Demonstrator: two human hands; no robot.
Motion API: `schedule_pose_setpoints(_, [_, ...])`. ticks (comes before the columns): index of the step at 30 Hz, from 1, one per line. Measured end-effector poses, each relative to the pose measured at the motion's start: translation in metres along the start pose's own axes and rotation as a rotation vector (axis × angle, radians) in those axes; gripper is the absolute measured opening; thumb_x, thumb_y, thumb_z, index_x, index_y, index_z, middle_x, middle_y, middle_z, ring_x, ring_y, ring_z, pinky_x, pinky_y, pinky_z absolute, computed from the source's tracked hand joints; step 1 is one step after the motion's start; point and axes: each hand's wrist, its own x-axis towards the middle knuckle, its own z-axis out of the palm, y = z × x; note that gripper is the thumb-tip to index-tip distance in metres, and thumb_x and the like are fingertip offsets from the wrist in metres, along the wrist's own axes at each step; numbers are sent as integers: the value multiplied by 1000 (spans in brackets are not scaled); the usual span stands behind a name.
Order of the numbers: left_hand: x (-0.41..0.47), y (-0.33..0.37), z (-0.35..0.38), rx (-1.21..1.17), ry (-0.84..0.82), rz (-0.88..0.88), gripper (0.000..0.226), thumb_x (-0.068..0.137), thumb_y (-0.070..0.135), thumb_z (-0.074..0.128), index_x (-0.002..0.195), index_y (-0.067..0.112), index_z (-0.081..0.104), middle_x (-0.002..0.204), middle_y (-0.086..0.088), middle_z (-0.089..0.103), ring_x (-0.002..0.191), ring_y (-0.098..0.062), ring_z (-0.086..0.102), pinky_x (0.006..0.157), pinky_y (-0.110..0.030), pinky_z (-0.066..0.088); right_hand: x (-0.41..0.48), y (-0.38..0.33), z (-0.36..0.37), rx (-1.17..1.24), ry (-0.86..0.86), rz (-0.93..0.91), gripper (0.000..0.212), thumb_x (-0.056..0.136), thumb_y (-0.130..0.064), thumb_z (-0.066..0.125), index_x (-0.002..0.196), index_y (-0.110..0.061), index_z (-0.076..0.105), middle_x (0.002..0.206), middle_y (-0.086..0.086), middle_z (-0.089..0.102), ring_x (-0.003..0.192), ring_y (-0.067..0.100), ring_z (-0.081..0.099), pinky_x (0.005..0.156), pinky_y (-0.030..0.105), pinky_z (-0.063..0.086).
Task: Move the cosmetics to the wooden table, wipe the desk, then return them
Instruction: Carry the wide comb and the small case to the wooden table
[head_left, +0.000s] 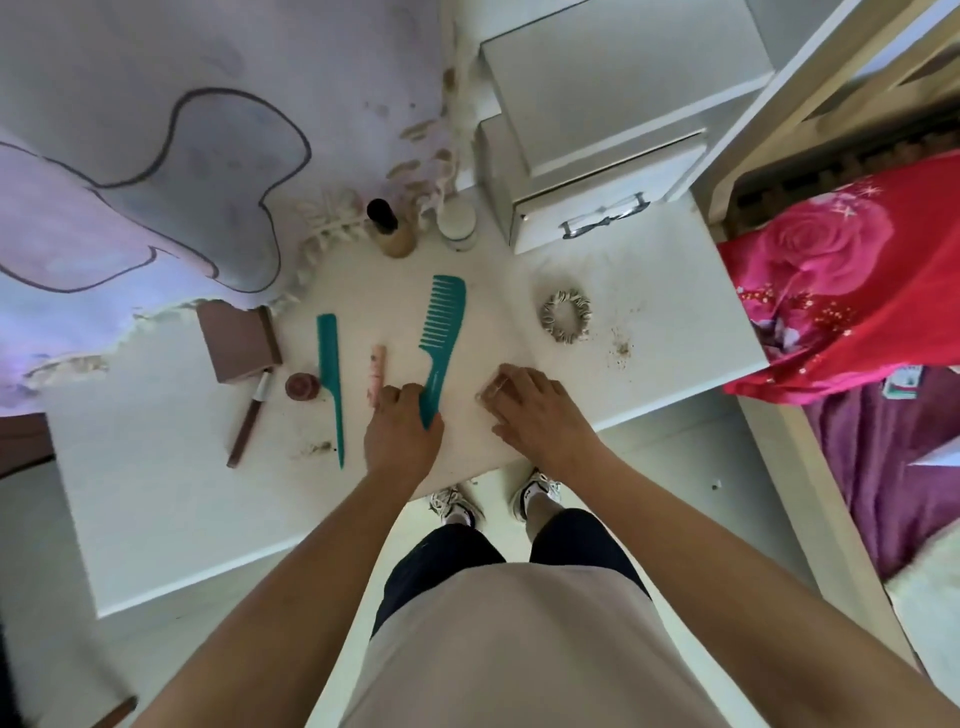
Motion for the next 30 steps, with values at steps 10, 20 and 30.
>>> schedule_pose_setpoints(10, [1,-28,-40,2,-28,63,22,95,22,56,111,10,65,113,-12,53,92,-31,60,78,-38,51,10,-27,-25,198,170,237,49,80,-20,67,127,-19,57,140,10,42,118,33,47,94,42,42])
schedule_pose_setpoints(20, [-37,-48,-122,-296,413,69,12,95,20,58,100,14,67,92,-2,64,86,-23,58,71,-34,46,39,-62,-101,265,399,11,57,77,-24,71,132,-20,55,146,11,40,126,32,44,101,46,41])
schedule_pose_setpoints(30, [-179,-93,-140,-499,1057,-311,9,93,14,62,101,15,67,90,8,62,77,-6,54,67,-9,35,62,-177,-135,325,506,-543,52,70,-25,75,118,-9,64,129,15,56,118,23,39,102,36,33])
